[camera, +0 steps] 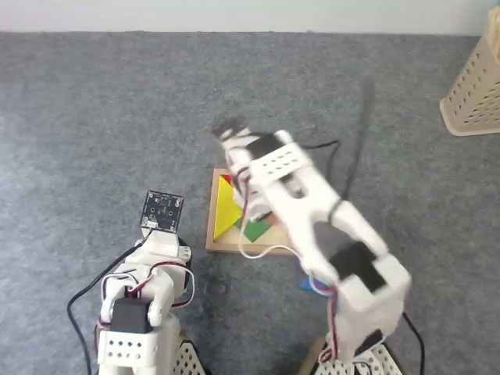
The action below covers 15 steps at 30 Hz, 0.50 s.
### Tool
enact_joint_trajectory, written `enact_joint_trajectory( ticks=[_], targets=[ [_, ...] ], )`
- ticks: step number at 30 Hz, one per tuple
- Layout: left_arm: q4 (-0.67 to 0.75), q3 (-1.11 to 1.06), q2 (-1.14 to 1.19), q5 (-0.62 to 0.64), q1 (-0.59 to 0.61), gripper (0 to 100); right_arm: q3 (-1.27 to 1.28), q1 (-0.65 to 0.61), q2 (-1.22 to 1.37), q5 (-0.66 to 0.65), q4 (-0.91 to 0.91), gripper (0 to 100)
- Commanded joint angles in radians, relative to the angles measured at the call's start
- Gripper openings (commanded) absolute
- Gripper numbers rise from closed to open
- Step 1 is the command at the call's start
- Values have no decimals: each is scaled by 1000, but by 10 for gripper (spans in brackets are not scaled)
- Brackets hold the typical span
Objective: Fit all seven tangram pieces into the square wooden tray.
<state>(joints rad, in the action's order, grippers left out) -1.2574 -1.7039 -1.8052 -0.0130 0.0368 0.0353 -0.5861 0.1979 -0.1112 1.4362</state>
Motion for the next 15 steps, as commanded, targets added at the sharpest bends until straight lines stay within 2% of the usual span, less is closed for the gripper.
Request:
enact_joint_trajectory(
  ticks=[1,5,8,15],
  targets=[
    [-6,19,-21,6,5,12,-23,122,-222,-58,120,9],
    [-6,19,-21,6,5,12,17,257,-341,-193,188,8],
    [-6,19,-21,6,5,12,173,283,-409,-250,159,8],
    [-6,19,-21,6,5,12,640,289,-570,-298,-117,8]
  ],
)
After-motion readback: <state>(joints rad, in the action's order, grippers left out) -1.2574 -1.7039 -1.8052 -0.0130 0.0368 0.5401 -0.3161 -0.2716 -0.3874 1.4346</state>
